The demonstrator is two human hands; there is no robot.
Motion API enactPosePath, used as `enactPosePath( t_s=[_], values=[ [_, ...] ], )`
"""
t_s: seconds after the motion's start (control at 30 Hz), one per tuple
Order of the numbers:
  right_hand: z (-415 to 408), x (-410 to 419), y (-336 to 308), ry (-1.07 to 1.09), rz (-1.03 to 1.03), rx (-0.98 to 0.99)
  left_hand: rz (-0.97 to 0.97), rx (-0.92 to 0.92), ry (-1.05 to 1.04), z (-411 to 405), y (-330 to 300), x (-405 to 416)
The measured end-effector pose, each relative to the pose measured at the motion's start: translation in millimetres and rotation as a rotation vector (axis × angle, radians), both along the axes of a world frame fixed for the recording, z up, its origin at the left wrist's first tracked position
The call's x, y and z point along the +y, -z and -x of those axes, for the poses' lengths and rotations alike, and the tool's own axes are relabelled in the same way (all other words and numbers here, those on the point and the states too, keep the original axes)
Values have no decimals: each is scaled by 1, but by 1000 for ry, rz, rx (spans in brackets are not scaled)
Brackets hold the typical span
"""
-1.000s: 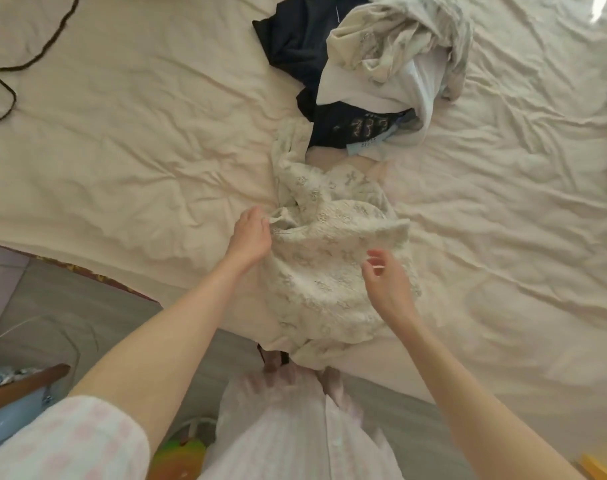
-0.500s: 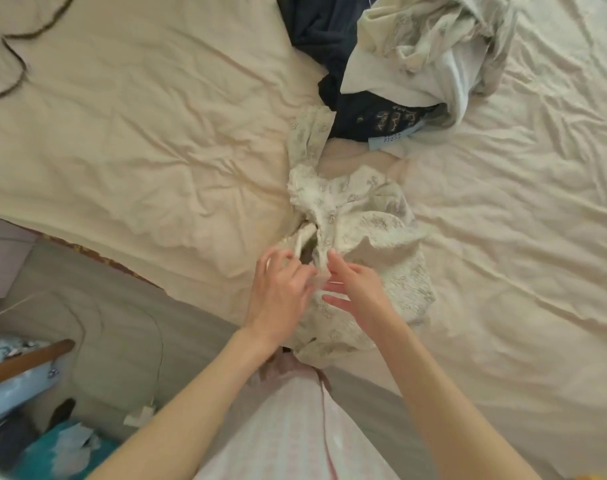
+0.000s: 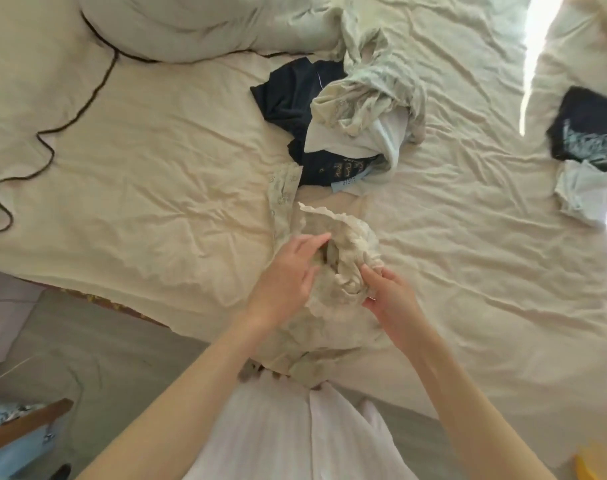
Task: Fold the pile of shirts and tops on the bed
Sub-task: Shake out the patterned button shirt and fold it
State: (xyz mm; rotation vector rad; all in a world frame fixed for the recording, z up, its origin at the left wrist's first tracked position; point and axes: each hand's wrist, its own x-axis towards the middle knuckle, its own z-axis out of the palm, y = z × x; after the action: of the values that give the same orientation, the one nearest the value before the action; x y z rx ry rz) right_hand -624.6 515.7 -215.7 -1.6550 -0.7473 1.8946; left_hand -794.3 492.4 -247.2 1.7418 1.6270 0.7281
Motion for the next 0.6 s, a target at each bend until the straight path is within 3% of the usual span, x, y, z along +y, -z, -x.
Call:
enactPosePath(
  t_s=[0.2,0.4,0.47,0.53,0.6],
  values=[
    [-33,31,-93,-286,-242,5,-95,95,231,-23,-61,71],
    [-49,73,-188,-379,-421,48,14,-167,301,-37,-134,94],
    [-52,85,-216,-413,-497,30,-76,-176,236,-30,-164,105],
    [-52,93,-240,-484,-625,-161,-186,-113,190,-21,-204,115],
    [-50,103,-260,-551,-794,-473,-266,-33,165,-11,-246,122]
  ],
)
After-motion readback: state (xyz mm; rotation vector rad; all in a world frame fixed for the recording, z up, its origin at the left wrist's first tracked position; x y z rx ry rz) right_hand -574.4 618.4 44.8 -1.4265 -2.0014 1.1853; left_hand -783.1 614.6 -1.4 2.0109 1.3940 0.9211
